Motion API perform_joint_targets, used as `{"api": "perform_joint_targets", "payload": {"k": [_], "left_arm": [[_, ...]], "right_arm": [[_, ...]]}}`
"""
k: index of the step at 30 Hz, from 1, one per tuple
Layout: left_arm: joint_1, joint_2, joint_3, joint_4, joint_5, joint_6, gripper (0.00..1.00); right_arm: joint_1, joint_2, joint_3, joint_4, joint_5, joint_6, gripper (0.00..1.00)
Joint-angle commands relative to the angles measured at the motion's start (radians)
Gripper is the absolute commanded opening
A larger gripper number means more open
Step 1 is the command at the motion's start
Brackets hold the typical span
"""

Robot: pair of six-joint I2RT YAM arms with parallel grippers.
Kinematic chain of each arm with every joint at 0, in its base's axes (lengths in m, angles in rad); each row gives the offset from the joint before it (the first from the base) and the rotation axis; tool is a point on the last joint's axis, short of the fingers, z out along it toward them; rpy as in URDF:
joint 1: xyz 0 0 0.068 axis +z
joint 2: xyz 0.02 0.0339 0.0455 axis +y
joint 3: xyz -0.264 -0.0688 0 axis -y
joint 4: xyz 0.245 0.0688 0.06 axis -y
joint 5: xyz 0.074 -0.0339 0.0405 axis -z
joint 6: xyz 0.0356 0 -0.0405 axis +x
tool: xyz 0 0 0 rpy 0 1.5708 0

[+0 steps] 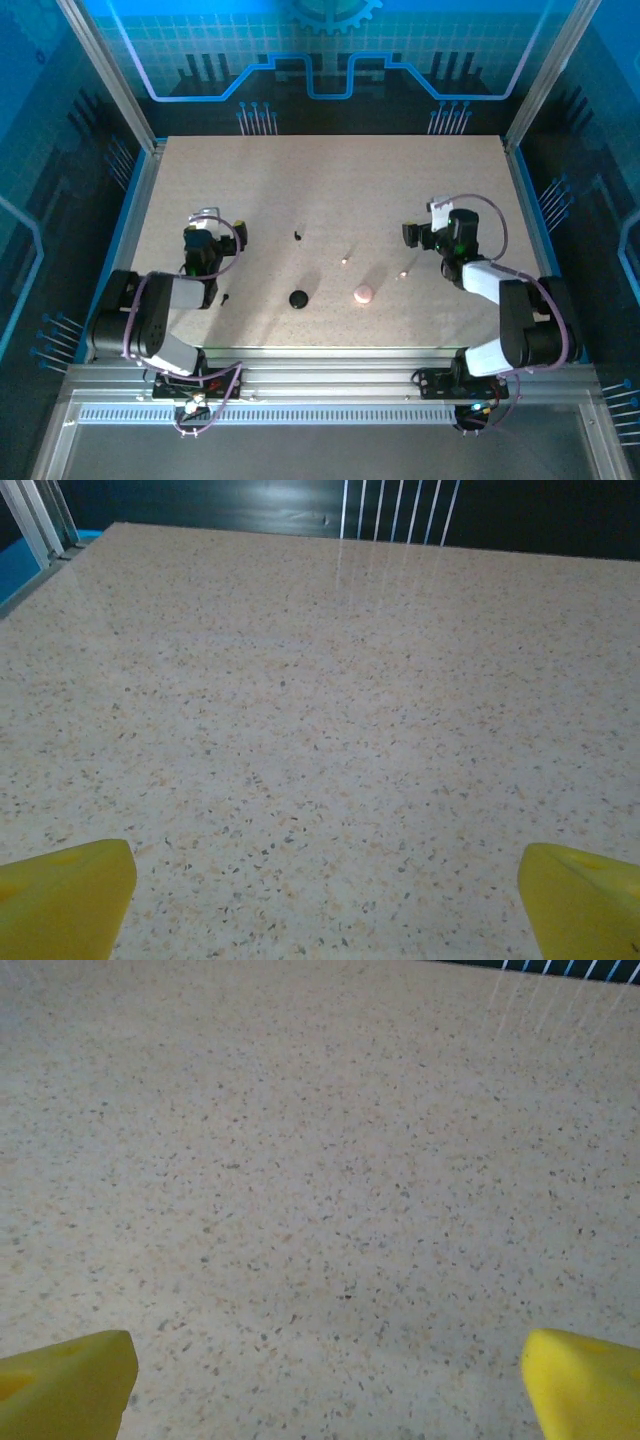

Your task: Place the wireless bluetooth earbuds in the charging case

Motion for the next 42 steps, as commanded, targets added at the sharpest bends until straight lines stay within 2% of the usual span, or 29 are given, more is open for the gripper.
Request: {"api": "perform_joint_targets", "payload": {"k": [1, 5, 10, 15, 18, 20, 24, 31, 35, 42], "left_arm": [[-0.042, -0.201, 0.040, -0.180, -0.029, 0.041, 0.98], [-0.056, -0.412, 0.191, -0.599, 0.039, -0.075, 0.95], [-0.095, -0.506, 0.390, -1.069, 0.102, -0.175, 0.90], [-0.110, -0.547, 0.441, -1.309, 0.153, -0.258, 0.89], [-0.110, -0.566, 0.415, -1.342, 0.161, -0.278, 0.90], [-0.110, -0.564, 0.411, -1.334, 0.120, -0.290, 0.91], [-0.110, -0.523, 0.428, -1.358, 0.147, -0.300, 0.91], [-0.110, -0.491, 0.443, -1.370, 0.162, -0.310, 0.90], [-0.110, -0.498, 0.439, -1.365, 0.161, -0.317, 0.90], [-0.110, -0.497, 0.434, -1.360, 0.162, -0.314, 0.90]], "right_arm": [[0.036, -0.107, 0.173, -0.401, -0.053, -0.027, 1.00], [0.152, -0.159, 0.294, -0.646, -0.020, -0.035, 1.00], [0.416, -0.153, 0.477, -1.001, 0.030, -0.111, 1.00], [0.583, -0.064, 0.594, -1.282, -0.022, -0.083, 0.97], [0.651, -0.006, 0.610, -1.367, -0.019, -0.088, 0.91], [0.673, 0.035, 0.618, -1.400, 0.002, -0.068, 0.90], [0.673, 0.121, 0.678, -1.460, -0.037, 0.091, 0.79], [0.673, 0.145, 0.629, -1.449, -0.027, 0.251, 0.80], [0.675, 0.132, 0.556, -1.383, -0.032, 0.325, 0.80], [0.676, 0.155, 0.485, -1.298, 0.025, 0.290, 0.80]]}}
